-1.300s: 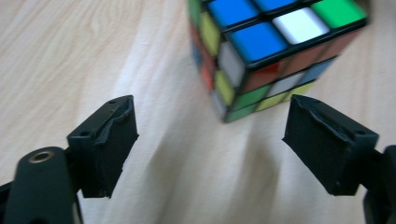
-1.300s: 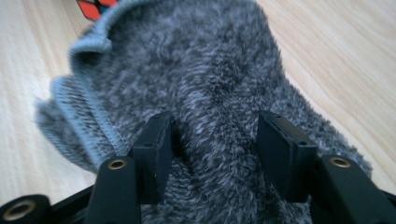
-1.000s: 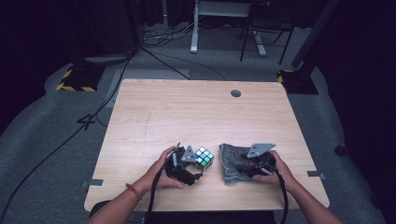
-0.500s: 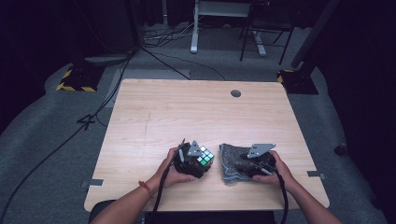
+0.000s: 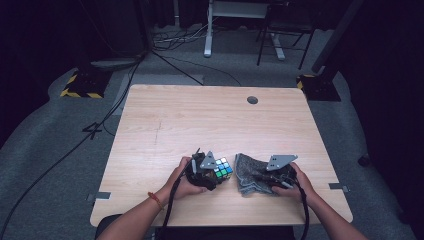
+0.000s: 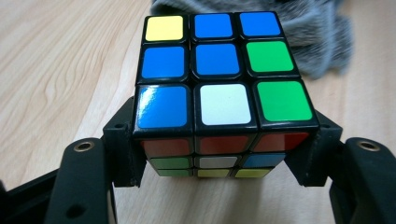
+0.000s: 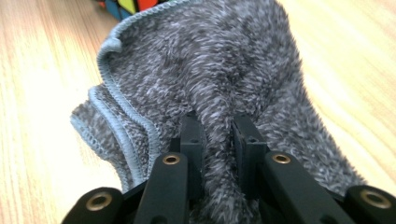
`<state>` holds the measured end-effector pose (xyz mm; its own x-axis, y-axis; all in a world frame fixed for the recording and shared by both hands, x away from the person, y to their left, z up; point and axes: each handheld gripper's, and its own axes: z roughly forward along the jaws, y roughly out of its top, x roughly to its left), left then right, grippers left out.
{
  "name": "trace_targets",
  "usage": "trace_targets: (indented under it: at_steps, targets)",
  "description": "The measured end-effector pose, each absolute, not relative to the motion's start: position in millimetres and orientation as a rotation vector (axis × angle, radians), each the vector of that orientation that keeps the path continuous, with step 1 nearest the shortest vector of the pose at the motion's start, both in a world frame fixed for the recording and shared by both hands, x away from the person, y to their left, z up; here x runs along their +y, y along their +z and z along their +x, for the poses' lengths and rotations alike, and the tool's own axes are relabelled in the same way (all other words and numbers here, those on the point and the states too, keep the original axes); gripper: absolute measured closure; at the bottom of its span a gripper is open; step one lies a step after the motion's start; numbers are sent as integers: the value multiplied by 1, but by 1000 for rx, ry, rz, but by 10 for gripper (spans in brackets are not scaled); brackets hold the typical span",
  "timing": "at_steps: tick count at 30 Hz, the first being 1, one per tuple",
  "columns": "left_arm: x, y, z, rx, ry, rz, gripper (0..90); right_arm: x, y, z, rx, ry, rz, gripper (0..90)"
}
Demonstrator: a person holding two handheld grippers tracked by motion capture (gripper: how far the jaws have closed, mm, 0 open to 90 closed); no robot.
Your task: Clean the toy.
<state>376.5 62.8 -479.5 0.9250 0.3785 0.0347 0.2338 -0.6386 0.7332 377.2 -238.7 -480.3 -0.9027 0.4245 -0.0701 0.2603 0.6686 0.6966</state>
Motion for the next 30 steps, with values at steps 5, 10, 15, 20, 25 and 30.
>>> trace_targets:
  at_steps: [5,10,15,20,25,30]
  targets:
    - [58,-471,374,370,266,2317,336,-241,-463,371,2596,1162,524,790]
    - [57,-472,376,358,260,2351,336,-246,-445,366,2534,1241,506,793]
    - [46,-471,373,299,261,2391,336,-246,-432,362,2511,1323,477,792]
    - [33,-468,370,254,247,2390,336,-226,-424,356,2545,1342,400,791]
    - [23,-466,364,188,248,2411,336,-199,-429,353,2588,1284,328,789]
    - [24,-466,363,200,253,2414,337,-185,-430,354,2601,1251,307,788]
